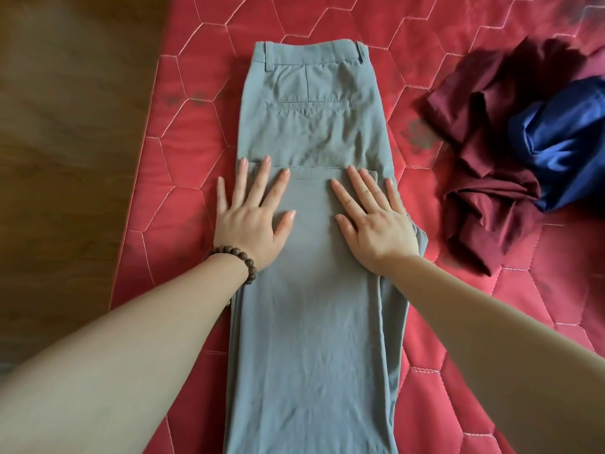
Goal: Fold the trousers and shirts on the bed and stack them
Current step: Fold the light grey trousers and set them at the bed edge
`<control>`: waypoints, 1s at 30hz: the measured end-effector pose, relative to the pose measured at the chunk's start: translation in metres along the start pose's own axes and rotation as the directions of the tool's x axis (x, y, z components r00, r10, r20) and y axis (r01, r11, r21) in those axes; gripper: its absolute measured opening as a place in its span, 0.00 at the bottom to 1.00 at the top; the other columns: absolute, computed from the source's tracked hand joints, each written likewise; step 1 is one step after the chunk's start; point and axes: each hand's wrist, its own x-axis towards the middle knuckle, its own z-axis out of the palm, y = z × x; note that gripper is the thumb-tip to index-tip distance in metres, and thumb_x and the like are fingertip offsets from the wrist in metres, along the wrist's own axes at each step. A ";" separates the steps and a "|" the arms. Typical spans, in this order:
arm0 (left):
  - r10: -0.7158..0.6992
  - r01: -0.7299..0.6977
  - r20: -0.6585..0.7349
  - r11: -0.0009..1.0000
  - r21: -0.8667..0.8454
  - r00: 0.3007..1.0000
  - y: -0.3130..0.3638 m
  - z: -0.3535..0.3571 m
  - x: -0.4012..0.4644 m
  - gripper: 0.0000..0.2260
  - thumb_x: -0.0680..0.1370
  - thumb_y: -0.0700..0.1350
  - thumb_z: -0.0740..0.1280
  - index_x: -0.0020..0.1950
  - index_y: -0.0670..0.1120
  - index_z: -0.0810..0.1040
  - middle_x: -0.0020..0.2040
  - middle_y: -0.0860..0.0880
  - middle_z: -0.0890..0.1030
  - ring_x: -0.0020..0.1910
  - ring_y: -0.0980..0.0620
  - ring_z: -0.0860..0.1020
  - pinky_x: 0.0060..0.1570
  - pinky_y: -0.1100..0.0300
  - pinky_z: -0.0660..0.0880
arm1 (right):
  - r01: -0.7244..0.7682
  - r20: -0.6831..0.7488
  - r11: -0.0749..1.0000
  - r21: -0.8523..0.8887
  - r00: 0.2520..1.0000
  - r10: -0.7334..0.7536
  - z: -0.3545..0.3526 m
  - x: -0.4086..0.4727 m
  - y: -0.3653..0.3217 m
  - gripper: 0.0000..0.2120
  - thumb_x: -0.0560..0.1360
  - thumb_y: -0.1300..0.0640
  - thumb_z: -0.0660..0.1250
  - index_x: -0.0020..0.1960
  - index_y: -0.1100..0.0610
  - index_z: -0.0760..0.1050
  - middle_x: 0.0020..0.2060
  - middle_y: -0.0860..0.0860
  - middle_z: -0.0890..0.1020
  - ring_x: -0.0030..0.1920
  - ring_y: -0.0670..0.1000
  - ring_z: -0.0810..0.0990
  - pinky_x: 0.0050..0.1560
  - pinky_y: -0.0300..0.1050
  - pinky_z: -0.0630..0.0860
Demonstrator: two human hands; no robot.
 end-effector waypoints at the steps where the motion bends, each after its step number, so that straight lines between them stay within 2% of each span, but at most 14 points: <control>1: -0.005 0.005 -0.023 1.000 -0.019 1.000 -0.001 -0.001 0.001 0.28 0.79 0.58 0.55 0.78 0.54 0.57 0.79 0.52 0.54 0.78 0.45 0.48 0.73 0.38 0.45 | -0.014 -0.027 1.000 0.019 1.000 0.015 -0.003 0.001 0.001 0.25 0.82 0.46 0.52 0.78 0.47 0.54 0.77 0.52 0.55 0.77 0.52 0.52 0.76 0.56 0.47; 4: 0.016 -0.018 -0.081 1.000 -0.023 0.997 -0.010 -0.015 0.022 0.25 0.77 0.55 0.64 0.72 0.47 0.68 0.70 0.49 0.70 0.72 0.45 0.63 0.72 0.38 0.49 | -0.061 -0.043 0.996 0.068 0.997 0.064 -0.019 0.018 0.015 0.28 0.79 0.48 0.62 0.76 0.53 0.61 0.73 0.55 0.66 0.74 0.57 0.60 0.74 0.55 0.53; 7: 0.026 -0.026 0.063 1.000 0.004 0.998 -0.021 -0.038 0.058 0.21 0.75 0.58 0.67 0.62 0.48 0.75 0.59 0.47 0.76 0.62 0.44 0.69 0.63 0.47 0.59 | -0.063 0.076 0.996 0.059 0.995 0.058 -0.042 0.051 0.025 0.25 0.73 0.49 0.70 0.66 0.57 0.72 0.59 0.57 0.75 0.62 0.59 0.68 0.64 0.53 0.62; 10: 0.068 -0.027 0.184 0.975 -0.219 0.981 -0.025 -0.059 0.073 0.12 0.76 0.53 0.69 0.53 0.46 0.78 0.51 0.47 0.77 0.55 0.43 0.74 0.54 0.52 0.66 | -0.076 0.173 0.970 0.229 0.984 0.036 -0.060 0.068 0.028 0.13 0.72 0.54 0.71 0.53 0.61 0.78 0.48 0.56 0.76 0.54 0.59 0.73 0.53 0.49 0.68; 13: 0.056 -0.032 0.063 0.943 -0.331 0.996 -0.026 -0.071 0.080 0.09 0.76 0.50 0.70 0.50 0.45 0.77 0.47 0.47 0.80 0.48 0.44 0.76 0.50 0.55 0.66 | -0.145 0.105 0.896 0.419 0.988 0.111 -0.072 0.071 0.031 0.08 0.73 0.58 0.70 0.49 0.61 0.77 0.40 0.53 0.77 0.44 0.56 0.75 0.42 0.45 0.65; 16: -0.025 0.003 -0.051 0.924 -0.383 0.998 -0.023 -0.068 0.099 0.10 0.76 0.48 0.70 0.51 0.43 0.77 0.50 0.45 0.80 0.49 0.44 0.76 0.47 0.56 0.67 | -0.175 -0.025 0.876 0.449 0.978 0.208 -0.073 0.088 0.034 0.08 0.74 0.57 0.70 0.51 0.60 0.77 0.41 0.54 0.79 0.43 0.55 0.74 0.41 0.43 0.63; 18: -0.109 0.060 -0.083 0.892 -0.449 0.991 -0.019 -0.060 0.105 0.09 0.75 0.46 0.71 0.51 0.42 0.77 0.50 0.43 0.79 0.50 0.43 0.76 0.47 0.56 0.67 | -0.213 -0.037 0.856 0.472 0.965 0.261 -0.070 0.099 0.032 0.09 0.74 0.57 0.69 0.51 0.59 0.77 0.44 0.55 0.80 0.46 0.56 0.75 0.41 0.43 0.63; 21: -0.291 0.186 -0.115 0.822 -0.538 0.950 -0.014 -0.044 0.103 0.11 0.74 0.45 0.71 0.53 0.42 0.77 0.47 0.44 0.80 0.49 0.43 0.78 0.42 0.63 0.65 | -0.301 0.000 0.827 0.474 0.940 0.342 -0.057 0.106 0.031 0.10 0.74 0.55 0.69 0.53 0.58 0.76 0.44 0.53 0.78 0.47 0.56 0.75 0.41 0.43 0.63; 23: -0.431 0.291 -0.086 0.731 -0.618 0.898 -0.013 -0.040 0.100 0.15 0.73 0.46 0.73 0.56 0.42 0.76 0.44 0.48 0.78 0.49 0.45 0.78 0.43 0.64 0.66 | -0.362 0.053 0.789 0.496 0.920 0.388 -0.052 0.105 0.034 0.14 0.74 0.52 0.70 0.55 0.57 0.74 0.44 0.52 0.76 0.45 0.54 0.73 0.41 0.42 0.63; 25: -0.514 0.365 -0.032 0.651 -0.665 0.857 -0.015 -0.042 0.100 0.18 0.73 0.50 0.73 0.58 0.42 0.75 0.44 0.51 0.76 0.48 0.49 0.77 0.44 0.66 0.66 | -0.389 0.109 0.746 0.540 0.912 0.396 -0.055 0.105 0.039 0.18 0.72 0.49 0.72 0.58 0.55 0.73 0.44 0.51 0.76 0.44 0.52 0.73 0.41 0.41 0.64; 28: -0.503 0.406 0.046 0.637 -0.655 0.863 -0.020 -0.048 0.089 0.18 0.74 0.53 0.71 0.58 0.43 0.77 0.43 0.52 0.77 0.45 0.52 0.77 0.43 0.65 0.70 | -0.398 0.170 0.674 0.622 0.909 0.380 -0.063 0.093 0.045 0.23 0.73 0.51 0.72 0.65 0.51 0.70 0.46 0.51 0.79 0.42 0.51 0.76 0.42 0.42 0.70; 30: -0.469 0.420 0.113 0.627 -0.656 0.876 -0.028 -0.048 0.067 0.12 0.76 0.53 0.69 0.53 0.46 0.81 0.42 0.52 0.80 0.43 0.53 0.78 0.40 0.66 0.71 | -0.392 0.146 0.619 0.680 0.900 0.410 -0.066 0.073 0.045 0.24 0.73 0.53 0.72 0.67 0.51 0.70 0.48 0.50 0.80 0.41 0.47 0.78 0.41 0.36 0.73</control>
